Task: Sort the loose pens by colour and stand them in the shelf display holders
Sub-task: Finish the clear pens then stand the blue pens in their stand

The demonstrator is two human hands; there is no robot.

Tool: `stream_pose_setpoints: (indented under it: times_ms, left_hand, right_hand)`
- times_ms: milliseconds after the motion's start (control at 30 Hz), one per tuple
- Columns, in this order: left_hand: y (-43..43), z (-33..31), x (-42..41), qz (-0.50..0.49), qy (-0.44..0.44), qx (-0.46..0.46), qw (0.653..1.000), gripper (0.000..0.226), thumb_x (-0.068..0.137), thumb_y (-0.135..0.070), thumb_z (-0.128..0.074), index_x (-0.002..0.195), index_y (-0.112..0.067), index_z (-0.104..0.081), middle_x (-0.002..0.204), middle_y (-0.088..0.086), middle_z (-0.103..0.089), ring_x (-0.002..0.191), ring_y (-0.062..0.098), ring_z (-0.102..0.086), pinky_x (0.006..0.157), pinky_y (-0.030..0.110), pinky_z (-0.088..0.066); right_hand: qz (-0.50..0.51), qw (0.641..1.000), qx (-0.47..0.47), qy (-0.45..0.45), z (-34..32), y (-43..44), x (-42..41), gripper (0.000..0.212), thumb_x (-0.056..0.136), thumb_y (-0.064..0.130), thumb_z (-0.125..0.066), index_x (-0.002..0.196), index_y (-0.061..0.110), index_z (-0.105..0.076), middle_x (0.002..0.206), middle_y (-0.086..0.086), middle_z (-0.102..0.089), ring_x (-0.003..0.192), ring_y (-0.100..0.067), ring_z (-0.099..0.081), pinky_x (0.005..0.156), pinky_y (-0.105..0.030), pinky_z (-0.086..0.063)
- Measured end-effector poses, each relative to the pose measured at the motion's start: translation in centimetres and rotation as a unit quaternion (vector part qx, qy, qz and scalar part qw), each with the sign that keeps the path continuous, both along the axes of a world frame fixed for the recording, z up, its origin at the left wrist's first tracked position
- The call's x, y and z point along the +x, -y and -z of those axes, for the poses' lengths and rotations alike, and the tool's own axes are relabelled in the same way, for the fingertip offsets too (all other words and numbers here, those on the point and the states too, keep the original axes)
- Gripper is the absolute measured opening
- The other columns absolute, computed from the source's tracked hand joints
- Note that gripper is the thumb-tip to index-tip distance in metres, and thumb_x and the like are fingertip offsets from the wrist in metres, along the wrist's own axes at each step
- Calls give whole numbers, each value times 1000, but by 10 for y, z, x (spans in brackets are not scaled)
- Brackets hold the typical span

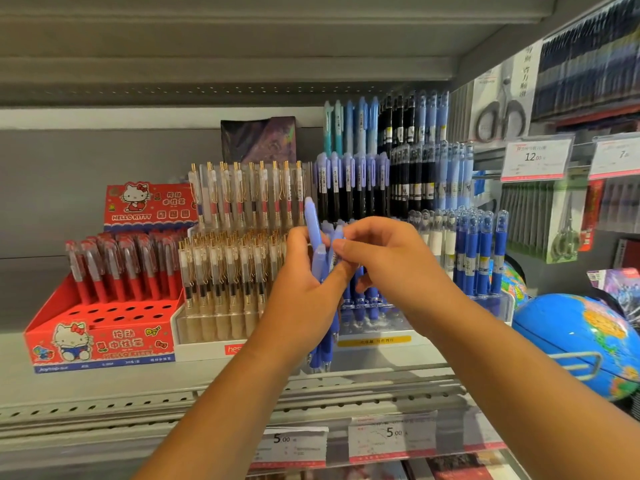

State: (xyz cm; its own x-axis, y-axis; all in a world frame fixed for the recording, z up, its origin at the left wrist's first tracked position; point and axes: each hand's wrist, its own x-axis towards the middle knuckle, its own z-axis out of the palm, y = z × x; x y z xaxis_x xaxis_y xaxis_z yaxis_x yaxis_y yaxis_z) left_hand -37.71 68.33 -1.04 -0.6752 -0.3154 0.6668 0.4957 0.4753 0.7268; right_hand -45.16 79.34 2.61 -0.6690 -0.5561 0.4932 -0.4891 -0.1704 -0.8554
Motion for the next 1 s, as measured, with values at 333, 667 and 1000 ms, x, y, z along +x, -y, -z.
stream_pose_setpoints:
  times_ms: [333,667,1000]
  left_hand:
    - [4,3,-5,-9,1,46,999,19,105,-22,-46,102,-41,-45,64,-9,-58,55,13,-54,57,37,-56]
    - [4,-1,0,-46,-35,92,994,29,103,-7,-42,98,-36,-44,72,-9,-62,55,16,-56,53,49,-58]
    - [2,-4,1,-39,-46,98,993,23,104,-2,-39,102,-25,-44,99,9,-58,64,12,-57,62,40,-61]
  right_hand:
    - [6,997,-46,58,-3,-7,-4,8,97,8,-59,95,5,-66,76,-5,-68,62,-9,-66,66,-33,-62]
    - [50,985,-156,61,-7,-10,-12,12,100,5,-51,102,8,-63,86,-6,-69,69,-15,-69,58,-31,-59]
    - [200,956,-126,-176,-15,-30,-45,22,102,10,-47,112,29,-51,91,13,-56,88,-26,-64,70,-52,-58]
